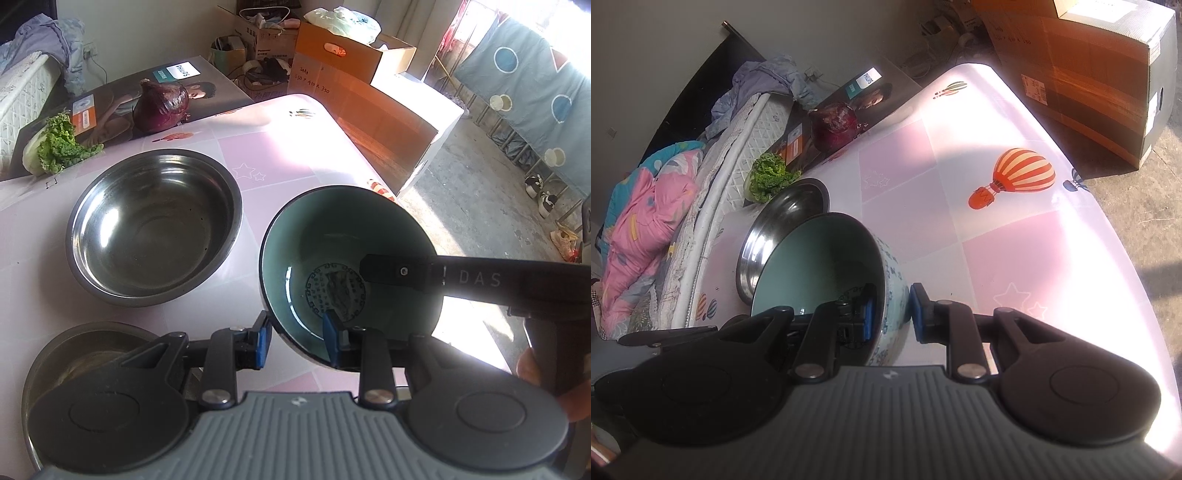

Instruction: Organize plates and bowls

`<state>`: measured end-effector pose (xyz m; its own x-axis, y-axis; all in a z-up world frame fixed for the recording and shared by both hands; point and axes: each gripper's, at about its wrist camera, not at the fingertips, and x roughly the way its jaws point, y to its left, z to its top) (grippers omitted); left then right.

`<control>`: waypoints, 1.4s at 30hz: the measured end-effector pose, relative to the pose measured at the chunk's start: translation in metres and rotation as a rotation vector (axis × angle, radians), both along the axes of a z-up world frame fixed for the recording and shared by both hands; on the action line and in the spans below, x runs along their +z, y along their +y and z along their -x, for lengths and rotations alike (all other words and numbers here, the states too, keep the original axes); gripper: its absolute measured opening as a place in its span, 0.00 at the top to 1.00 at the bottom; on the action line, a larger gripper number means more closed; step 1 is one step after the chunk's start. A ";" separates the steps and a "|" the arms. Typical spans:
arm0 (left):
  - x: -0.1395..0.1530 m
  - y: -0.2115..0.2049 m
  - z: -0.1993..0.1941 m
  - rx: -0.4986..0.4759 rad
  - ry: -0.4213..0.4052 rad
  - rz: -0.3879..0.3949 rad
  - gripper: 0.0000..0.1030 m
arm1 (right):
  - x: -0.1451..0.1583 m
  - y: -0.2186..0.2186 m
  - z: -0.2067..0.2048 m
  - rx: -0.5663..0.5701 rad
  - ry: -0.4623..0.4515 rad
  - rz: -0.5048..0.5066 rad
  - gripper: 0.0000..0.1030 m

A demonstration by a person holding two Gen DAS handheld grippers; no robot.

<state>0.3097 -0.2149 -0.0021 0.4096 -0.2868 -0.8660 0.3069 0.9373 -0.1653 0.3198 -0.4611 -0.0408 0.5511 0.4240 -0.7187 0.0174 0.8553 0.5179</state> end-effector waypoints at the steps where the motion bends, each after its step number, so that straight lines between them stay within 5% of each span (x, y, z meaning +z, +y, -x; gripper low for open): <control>1: 0.003 0.002 0.000 0.002 -0.004 0.003 0.71 | 0.003 0.002 0.000 0.002 -0.002 0.001 0.81; 26: 0.041 0.092 -0.019 0.133 -0.093 0.029 0.71 | 0.036 0.091 -0.046 0.097 -0.011 -0.010 0.81; 42: -0.004 0.126 -0.085 0.206 -0.038 -0.005 0.71 | -0.005 0.145 -0.126 0.131 0.052 0.025 0.80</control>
